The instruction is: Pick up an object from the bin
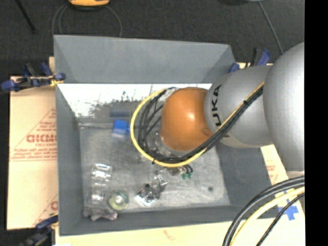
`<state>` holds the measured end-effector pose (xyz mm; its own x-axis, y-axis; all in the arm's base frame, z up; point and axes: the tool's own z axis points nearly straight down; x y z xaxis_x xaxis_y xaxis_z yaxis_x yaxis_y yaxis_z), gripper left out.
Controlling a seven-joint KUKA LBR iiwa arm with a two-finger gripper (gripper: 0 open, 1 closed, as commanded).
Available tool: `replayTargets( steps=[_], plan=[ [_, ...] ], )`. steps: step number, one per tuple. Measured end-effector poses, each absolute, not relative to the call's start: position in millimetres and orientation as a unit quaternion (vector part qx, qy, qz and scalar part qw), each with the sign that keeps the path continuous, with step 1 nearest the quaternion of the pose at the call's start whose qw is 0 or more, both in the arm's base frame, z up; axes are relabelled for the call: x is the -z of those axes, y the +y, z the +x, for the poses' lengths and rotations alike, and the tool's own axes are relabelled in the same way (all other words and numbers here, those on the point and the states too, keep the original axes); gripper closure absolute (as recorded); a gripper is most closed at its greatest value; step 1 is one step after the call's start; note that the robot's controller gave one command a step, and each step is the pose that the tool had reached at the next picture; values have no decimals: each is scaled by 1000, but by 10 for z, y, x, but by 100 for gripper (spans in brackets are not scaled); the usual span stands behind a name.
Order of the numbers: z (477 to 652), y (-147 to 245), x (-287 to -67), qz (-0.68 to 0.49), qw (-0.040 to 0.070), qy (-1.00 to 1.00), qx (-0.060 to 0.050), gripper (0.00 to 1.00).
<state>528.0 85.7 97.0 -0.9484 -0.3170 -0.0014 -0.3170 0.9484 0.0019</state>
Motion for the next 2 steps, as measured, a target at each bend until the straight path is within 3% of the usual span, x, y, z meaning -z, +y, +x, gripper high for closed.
replayTargets(
  steps=[1,2],
  plan=[
    [4915,972,-741,-216,10,976,0,0],
    [5341,1558,-1045,-274,5,962,-1,0]
  ],
)
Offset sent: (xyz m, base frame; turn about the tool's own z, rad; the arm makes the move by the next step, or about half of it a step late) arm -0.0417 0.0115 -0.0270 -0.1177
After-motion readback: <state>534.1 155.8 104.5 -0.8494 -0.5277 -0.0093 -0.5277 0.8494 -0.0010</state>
